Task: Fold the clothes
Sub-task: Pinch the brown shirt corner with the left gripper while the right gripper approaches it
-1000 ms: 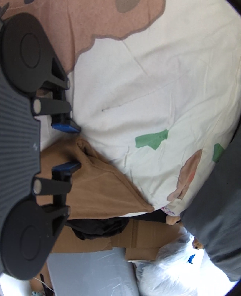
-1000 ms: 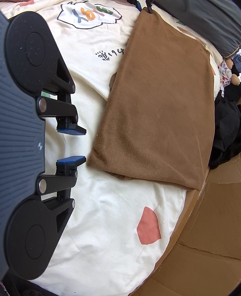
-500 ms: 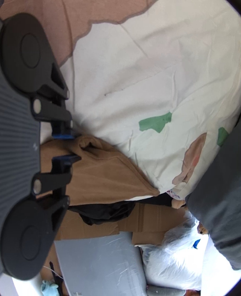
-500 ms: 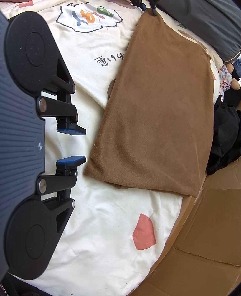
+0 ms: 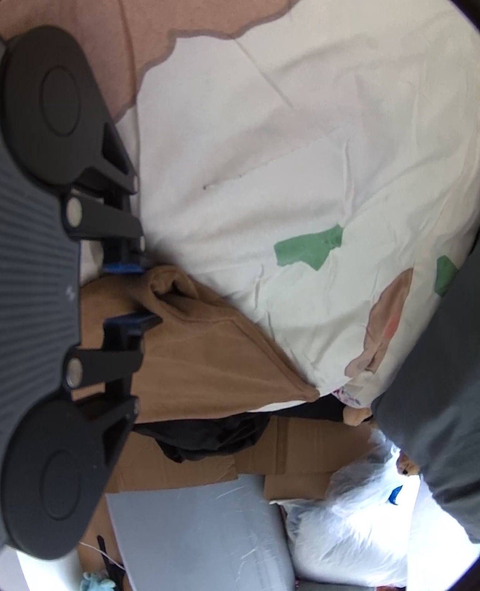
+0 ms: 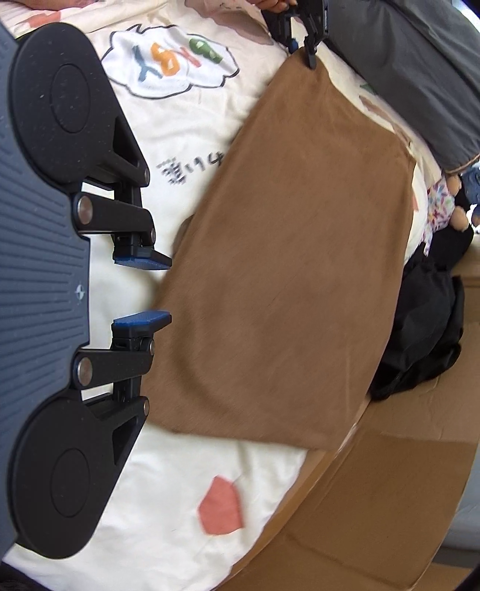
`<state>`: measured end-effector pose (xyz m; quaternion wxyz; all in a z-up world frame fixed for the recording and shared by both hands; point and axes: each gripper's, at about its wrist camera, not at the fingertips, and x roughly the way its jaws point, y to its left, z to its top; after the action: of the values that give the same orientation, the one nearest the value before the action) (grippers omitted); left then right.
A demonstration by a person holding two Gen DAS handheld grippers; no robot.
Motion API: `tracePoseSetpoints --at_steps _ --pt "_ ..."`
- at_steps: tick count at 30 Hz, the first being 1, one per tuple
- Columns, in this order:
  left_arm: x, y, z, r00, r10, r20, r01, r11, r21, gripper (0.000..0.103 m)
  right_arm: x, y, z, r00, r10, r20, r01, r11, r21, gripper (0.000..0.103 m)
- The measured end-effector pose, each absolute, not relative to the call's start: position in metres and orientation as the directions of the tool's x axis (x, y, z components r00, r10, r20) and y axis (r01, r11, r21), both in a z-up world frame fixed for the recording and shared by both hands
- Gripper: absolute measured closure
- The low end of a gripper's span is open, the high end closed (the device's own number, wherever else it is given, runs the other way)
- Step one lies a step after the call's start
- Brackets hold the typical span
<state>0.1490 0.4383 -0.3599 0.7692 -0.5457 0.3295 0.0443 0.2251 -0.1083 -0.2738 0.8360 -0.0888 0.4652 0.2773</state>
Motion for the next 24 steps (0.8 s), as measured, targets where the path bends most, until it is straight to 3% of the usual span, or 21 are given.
tracePoseSetpoints --at_steps 6,20,24 --pt "0.152 0.438 -0.348 0.76 -0.283 -0.585 -0.442 0.433 -0.785 0.095 0.237 -0.077 -0.266 0.415 0.393 -0.821 -0.586 0.805 0.089 0.075" --pt "0.165 0.435 -0.298 0.767 -0.317 -0.558 -0.421 0.407 -0.81 0.097 0.246 0.058 -0.221 0.376 0.556 -0.741 -0.727 0.673 0.135 0.075" --pt "0.173 0.431 -0.285 0.756 -0.331 -0.565 -0.421 0.415 -0.806 0.097 0.238 0.092 -0.212 0.385 0.577 -0.721 -0.766 0.635 0.1 0.062"
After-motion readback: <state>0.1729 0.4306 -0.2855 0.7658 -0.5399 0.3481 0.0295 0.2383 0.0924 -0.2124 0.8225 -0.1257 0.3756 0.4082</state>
